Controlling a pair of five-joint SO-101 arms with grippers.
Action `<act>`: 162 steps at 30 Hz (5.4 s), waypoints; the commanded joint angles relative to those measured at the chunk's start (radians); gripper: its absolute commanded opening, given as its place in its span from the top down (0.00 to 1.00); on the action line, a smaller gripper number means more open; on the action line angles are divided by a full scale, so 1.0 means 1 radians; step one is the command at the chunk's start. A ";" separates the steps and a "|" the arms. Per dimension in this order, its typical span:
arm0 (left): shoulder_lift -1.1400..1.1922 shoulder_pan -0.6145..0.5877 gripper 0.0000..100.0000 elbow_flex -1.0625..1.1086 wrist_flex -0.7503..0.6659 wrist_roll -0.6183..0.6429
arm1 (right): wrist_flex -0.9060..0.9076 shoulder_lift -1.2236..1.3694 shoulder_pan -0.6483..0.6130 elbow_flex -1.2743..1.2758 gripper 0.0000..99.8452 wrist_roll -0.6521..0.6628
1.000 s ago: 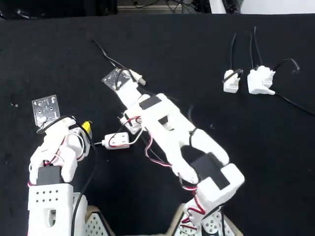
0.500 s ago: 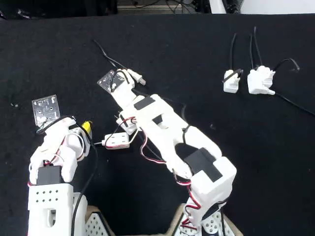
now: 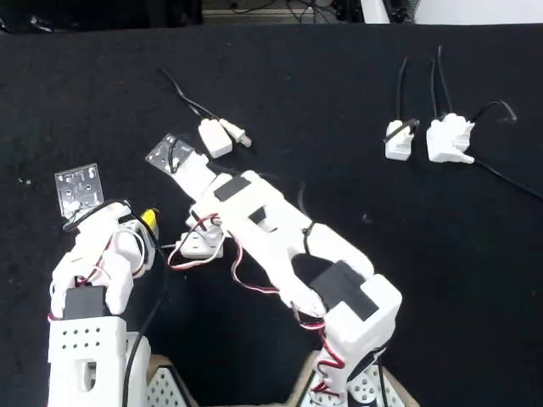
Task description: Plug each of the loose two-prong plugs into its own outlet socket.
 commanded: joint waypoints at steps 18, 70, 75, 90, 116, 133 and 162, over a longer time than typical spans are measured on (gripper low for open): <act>-0.011 -0.008 0.79 -0.018 -0.006 0.008 | -0.048 -0.004 0.072 0.005 0.99 0.107; -0.356 0.093 0.79 -0.007 0.166 0.038 | -0.430 -0.699 -0.075 0.638 0.99 0.044; -0.499 0.094 0.79 0.070 0.169 -0.009 | -0.423 -0.705 -0.123 0.644 0.99 0.043; -0.482 0.087 0.79 0.079 0.176 -0.017 | -0.420 -0.941 -0.160 0.754 0.99 -0.038; -0.482 0.120 0.79 0.128 0.163 -0.049 | -0.396 -1.107 -0.158 0.817 0.99 -0.046; -0.482 0.134 0.79 0.139 0.160 -0.051 | -0.394 -1.107 -0.101 0.796 0.99 -0.048; -0.482 0.137 0.79 0.159 0.158 -0.083 | -0.333 -1.109 -0.107 0.757 0.99 -0.048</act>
